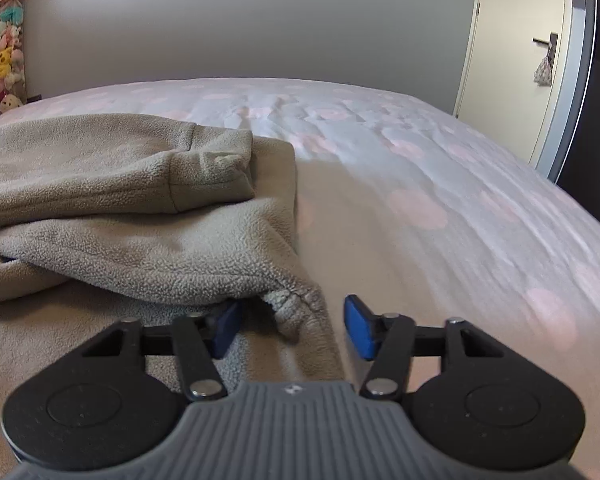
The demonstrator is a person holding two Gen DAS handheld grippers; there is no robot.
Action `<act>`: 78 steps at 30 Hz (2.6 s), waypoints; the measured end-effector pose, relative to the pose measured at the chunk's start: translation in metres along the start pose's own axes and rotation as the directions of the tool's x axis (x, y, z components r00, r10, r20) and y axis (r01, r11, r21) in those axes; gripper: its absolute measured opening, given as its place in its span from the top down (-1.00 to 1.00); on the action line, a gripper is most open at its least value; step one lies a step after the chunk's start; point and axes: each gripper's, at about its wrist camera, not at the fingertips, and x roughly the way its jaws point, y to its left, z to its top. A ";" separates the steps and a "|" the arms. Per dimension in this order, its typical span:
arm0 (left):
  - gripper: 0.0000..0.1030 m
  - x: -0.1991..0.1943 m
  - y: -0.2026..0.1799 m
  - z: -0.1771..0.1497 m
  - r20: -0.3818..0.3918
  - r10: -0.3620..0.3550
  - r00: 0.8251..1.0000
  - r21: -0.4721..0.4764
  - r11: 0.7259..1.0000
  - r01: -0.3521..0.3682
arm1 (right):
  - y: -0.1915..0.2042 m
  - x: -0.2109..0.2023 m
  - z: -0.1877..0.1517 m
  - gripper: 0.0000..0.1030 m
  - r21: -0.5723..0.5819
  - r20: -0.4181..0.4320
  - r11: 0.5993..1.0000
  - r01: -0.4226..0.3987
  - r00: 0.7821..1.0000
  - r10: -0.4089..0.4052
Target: Fold clothes
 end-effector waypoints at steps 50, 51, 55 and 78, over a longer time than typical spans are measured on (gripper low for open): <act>-0.15 -0.137 0.069 -0.097 -0.407 -0.163 0.899 -0.352 0.936 0.011 | -0.057 -0.138 -0.052 -0.58 0.306 -0.430 0.952 -0.001 0.892 0.138; -0.15 -0.136 0.067 -0.098 -0.419 -0.175 0.891 -0.348 0.937 0.021 | -0.059 -0.136 -0.054 -0.58 0.310 -0.457 0.951 0.024 0.880 0.126; -0.21 -0.130 0.059 -0.106 -0.474 -0.227 0.851 -0.327 0.942 0.069 | -0.064 -0.127 -0.063 -0.59 0.295 -0.568 0.947 0.129 0.820 0.066; 0.47 -0.124 0.071 -0.122 -0.440 -0.426 0.790 -0.456 0.864 0.212 | -0.069 -0.135 -0.082 0.49 0.430 -0.491 0.897 -0.099 0.808 0.325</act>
